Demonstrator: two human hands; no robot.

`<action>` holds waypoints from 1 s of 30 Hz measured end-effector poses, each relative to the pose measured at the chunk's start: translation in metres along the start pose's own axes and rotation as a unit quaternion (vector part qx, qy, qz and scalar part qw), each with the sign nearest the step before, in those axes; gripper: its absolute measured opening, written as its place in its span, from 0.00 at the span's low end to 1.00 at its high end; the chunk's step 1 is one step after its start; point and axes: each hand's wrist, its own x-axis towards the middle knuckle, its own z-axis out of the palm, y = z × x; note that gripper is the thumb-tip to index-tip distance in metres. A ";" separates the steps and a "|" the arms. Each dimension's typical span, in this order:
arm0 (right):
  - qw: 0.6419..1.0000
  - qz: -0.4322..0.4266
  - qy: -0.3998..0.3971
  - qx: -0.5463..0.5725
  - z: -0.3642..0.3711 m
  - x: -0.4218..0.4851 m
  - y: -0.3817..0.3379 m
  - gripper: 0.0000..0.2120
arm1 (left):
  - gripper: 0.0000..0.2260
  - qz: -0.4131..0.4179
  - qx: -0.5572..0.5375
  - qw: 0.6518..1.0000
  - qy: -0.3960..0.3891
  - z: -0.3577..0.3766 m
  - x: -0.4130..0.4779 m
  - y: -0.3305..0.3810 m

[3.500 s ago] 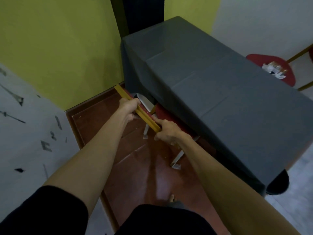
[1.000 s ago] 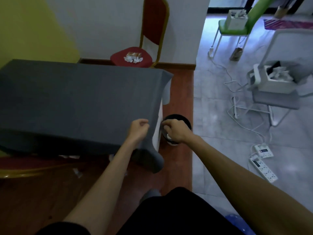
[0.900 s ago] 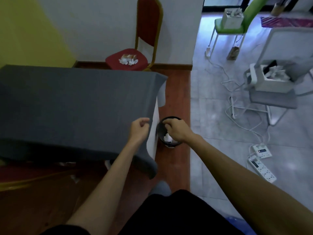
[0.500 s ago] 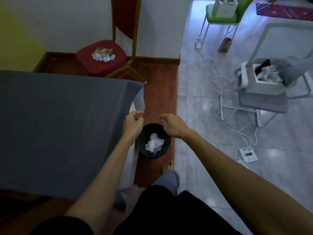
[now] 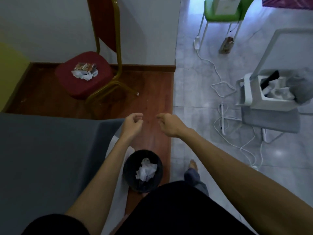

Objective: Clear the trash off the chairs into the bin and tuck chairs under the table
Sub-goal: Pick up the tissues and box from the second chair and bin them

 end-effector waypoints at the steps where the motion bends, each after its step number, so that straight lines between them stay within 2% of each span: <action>1: 1.000 -0.004 -0.004 -0.006 -0.006 0.018 0.009 0.21 | 0.10 -0.001 -0.001 1.000 0.005 0.009 0.017 0.002; 4: 0.999 -0.018 -0.011 -0.041 -0.019 0.079 0.035 0.22 | 0.11 -0.014 -0.019 0.999 0.032 0.044 0.068 0.002; 8: 0.995 -0.078 -0.016 -0.061 -0.045 0.165 0.050 0.27 | 0.12 -0.027 -0.069 0.994 0.081 0.089 0.135 0.015; 12: 0.988 -0.137 -0.022 -0.068 -0.077 0.221 0.055 0.29 | 0.12 -0.049 -0.090 0.987 0.128 0.098 0.177 0.034; 17: 0.977 -0.168 -0.100 -0.081 -0.097 0.268 0.030 0.30 | 0.12 -0.091 -0.102 0.970 0.201 0.057 0.189 0.047; 23: 0.959 -0.235 -0.136 -0.078 -0.100 0.359 -0.037 0.28 | 0.13 -0.120 -0.112 0.943 0.291 -0.008 0.248 0.061; 30: 0.947 -0.245 -0.185 -0.092 -0.137 0.442 -0.131 0.25 | 0.14 -0.177 -0.135 0.922 0.316 -0.097 0.297 0.108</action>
